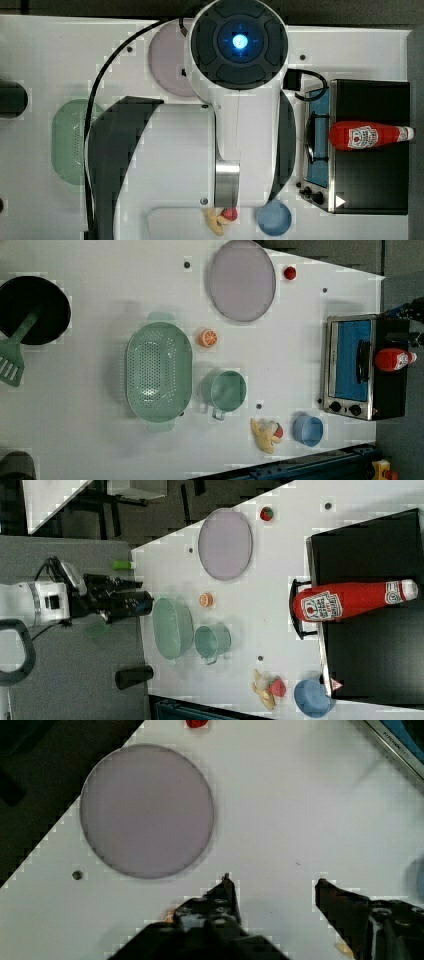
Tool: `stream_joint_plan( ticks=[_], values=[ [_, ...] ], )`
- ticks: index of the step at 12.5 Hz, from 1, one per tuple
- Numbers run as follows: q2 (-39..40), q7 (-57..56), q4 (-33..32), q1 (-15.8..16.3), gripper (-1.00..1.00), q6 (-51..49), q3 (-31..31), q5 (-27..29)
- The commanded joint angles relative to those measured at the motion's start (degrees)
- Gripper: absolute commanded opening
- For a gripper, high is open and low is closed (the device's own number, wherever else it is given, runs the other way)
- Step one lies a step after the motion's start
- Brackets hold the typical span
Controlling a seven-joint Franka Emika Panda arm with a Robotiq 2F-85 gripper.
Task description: Pick Ketchup from oven and place it on table.
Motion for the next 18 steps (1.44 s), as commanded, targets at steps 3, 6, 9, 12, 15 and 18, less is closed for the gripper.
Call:
stream_joint_plan(
  ticks=[3,6,9,12,15,18],
  values=[
    [-18.98,1.9,-10.7,-1.13,0.99,-9.18,-2.96,-0.55],
    [-18.56,1.9,-10.7,-2.39,1.0,-8.36,-4.21,-0.64],
    [-16.17,1.9,-10.69,-4.53,1.0,-5.28,-8.42,-0.67],
    [-11.95,1.8,-10.64,-6.25,1.0,-0.02,-14.6,-0.67],
    [-6.48,1.8,-10.34,-6.77,1.0,7.31,-20.7,-0.66],
    [0.17,1.8,-8.72,-6.86,1.0,13.65,-25.07,-0.64]
  ],
)
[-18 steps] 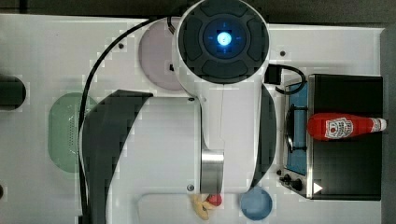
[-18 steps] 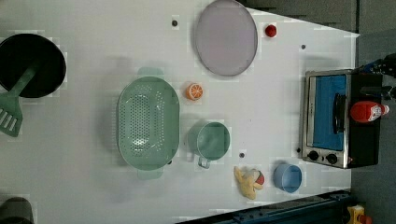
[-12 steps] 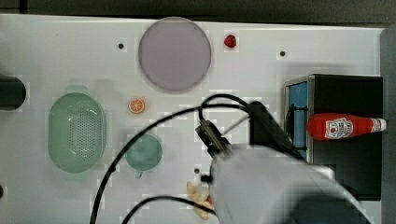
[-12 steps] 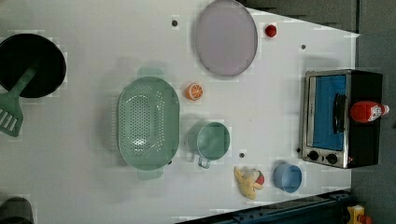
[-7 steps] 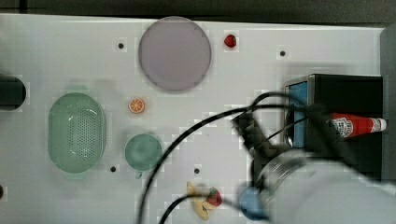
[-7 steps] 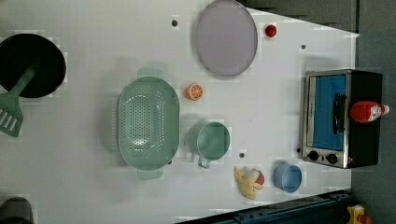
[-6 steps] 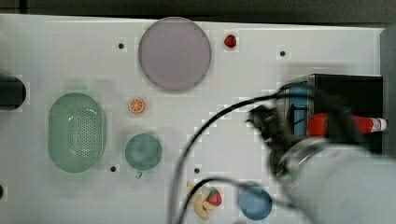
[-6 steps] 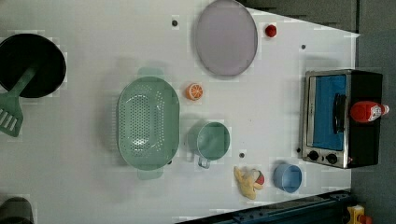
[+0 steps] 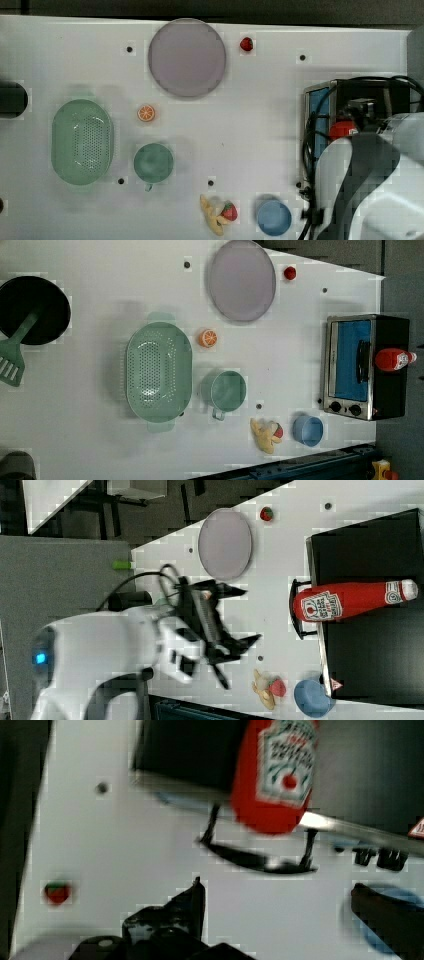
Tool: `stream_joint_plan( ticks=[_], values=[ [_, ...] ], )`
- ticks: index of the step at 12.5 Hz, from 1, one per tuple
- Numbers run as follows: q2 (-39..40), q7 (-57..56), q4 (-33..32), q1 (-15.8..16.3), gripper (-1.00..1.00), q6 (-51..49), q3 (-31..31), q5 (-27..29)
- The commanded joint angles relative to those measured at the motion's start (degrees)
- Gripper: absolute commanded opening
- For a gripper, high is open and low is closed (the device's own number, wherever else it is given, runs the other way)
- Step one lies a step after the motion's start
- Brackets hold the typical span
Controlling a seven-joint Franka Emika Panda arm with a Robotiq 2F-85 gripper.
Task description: Pick Ketchup from oven and place it on table.
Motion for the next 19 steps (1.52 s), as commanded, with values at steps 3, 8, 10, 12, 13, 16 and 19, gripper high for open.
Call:
stream_joint_plan(
  ticks=[3,8,10,12,13,16,19],
  values=[
    [6.41,0.87,3.86,-0.29,1.0,6.22,-4.94,0.18],
    [14.83,0.88,4.69,-1.82,1.0,11.12,-7.13,6.48],
    [17.22,0.88,4.62,-2.3,1.0,11.69,-7.2,9.47],
    [18.41,0.88,4.55,-2.29,1.0,12.64,-7.07,10.73],
    [18.8,0.88,4.38,-2.31,1.0,12.65,-7.07,10.81],
    [19.44,0.87,3.82,-2.32,0.91,13.14,-7.0,11.43],
    [19.29,0.87,3.43,-2.28,0.27,13.99,-7.0,11.43]
  ],
)
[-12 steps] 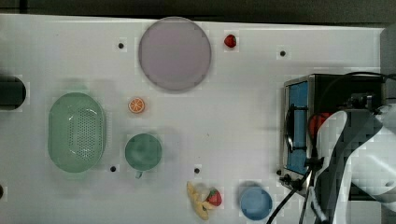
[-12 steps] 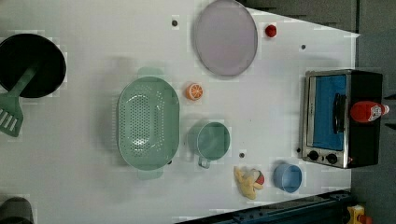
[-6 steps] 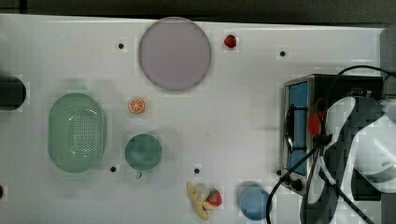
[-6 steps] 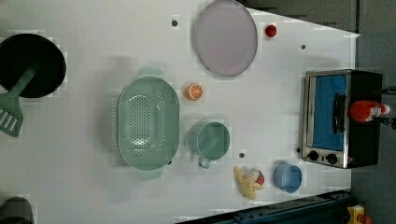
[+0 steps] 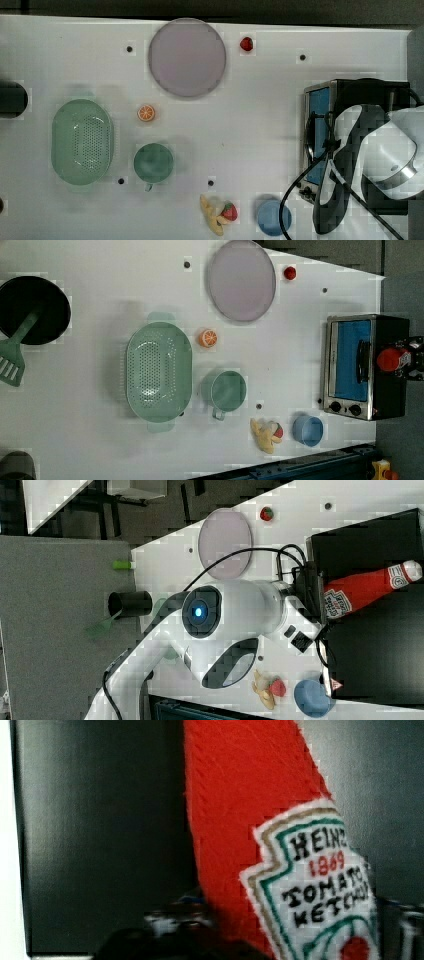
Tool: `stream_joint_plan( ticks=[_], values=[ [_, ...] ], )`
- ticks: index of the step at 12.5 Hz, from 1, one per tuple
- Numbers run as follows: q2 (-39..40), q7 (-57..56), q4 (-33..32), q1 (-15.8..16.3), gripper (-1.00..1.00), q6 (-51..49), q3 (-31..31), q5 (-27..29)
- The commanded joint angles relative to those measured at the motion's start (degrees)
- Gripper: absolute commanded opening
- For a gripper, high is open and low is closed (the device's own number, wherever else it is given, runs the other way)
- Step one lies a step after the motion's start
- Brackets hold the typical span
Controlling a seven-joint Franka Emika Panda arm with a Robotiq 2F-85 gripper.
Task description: Pick Ketchup from oven and place it on table.
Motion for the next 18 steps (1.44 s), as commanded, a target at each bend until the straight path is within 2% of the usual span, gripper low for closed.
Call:
stream_joint_plan(
  ticks=[1,3,6,10,13,18],
  values=[
    [-2.42,0.65,0.94,-0.48,0.27,0.5,-0.33,0.91],
    [-2.55,0.65,1.68,-0.47,0.27,0.43,-0.47,0.86],
    [-4.41,0.59,6.57,0.15,0.27,-1.55,-0.33,-0.48],
    [-9.38,0.35,16.15,3.69,0.27,-16.56,1.79,-6.06],
    [-13.32,0.35,20.6,7.35,0.27,-24.73,7.32,-7.22],
    [-16.07,0.35,20.12,11.27,0.26,-33.82,19.86,-7.21]
  ],
)
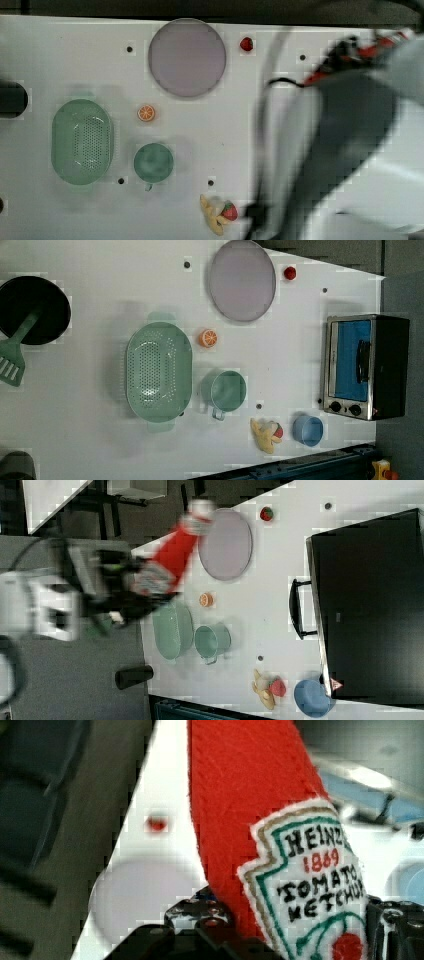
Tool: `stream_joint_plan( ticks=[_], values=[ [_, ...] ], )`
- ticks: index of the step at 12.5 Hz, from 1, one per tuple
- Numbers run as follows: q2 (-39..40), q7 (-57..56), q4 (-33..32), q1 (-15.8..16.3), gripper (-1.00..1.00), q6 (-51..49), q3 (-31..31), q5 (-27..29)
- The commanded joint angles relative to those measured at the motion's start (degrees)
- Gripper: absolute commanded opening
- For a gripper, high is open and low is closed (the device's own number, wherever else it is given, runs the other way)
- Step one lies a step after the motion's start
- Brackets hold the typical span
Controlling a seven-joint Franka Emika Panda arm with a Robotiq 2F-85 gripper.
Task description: Pick Ketchup from oven and place it on table.
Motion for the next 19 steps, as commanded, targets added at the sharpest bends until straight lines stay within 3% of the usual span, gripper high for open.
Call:
stream_joint_plan(
  ticks=[1,7,14,17,19],
  values=[
    [2.2,0.25,-1.9,4.79,0.27,-4.31,7.02,-1.07],
    [2.19,0.34,-14.33,5.47,0.27,1.33,12.72,-2.62],
    [4.04,0.34,-38.62,5.3,0.27,28.44,11.2,-3.28],
    [8.8,0.38,-42.85,5.26,0.27,39.3,11.09,-3.1],
    [12.18,0.38,-43.01,5.21,0.27,40.87,11.0,-3.11]
  ],
)
